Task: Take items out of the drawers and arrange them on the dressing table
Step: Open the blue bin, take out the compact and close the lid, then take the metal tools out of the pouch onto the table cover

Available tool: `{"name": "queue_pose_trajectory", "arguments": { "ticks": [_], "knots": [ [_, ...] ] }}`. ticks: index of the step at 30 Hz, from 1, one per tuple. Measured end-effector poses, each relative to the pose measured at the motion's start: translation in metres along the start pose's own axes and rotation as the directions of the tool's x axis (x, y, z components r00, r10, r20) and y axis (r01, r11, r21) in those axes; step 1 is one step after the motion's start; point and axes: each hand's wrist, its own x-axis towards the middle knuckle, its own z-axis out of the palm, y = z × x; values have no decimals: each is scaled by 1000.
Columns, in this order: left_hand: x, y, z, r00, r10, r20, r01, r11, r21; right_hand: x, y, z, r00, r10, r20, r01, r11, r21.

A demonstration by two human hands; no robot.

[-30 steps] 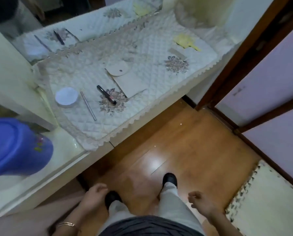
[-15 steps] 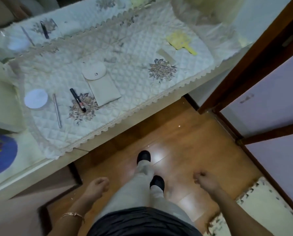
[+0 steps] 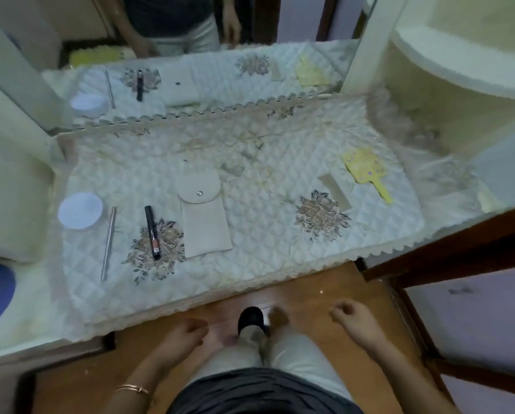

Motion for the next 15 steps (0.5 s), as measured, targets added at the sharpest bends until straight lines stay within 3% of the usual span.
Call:
{"name": "queue_pose_trajectory", "arguments": {
  "ticks": [5,9,12,15],
  "knots": [
    [-21,46,-18,997,-19,69,23,998,-55,37,-114,-27,954,-286,90,290,957,-33],
    [-43,86,-37,997,-44,62,49,995,-90,72,-183,-9,865,-447,227,486,860,-159],
    [-47,113,-48,982,49,-182,-84,977,-195,96,-225,16,762,-538,361,634,735,-242],
    [-26,138,-53,835,125,-535,-222,968,-121,118,-259,41,638,-639,429,770,522,-367]
  ]
}}
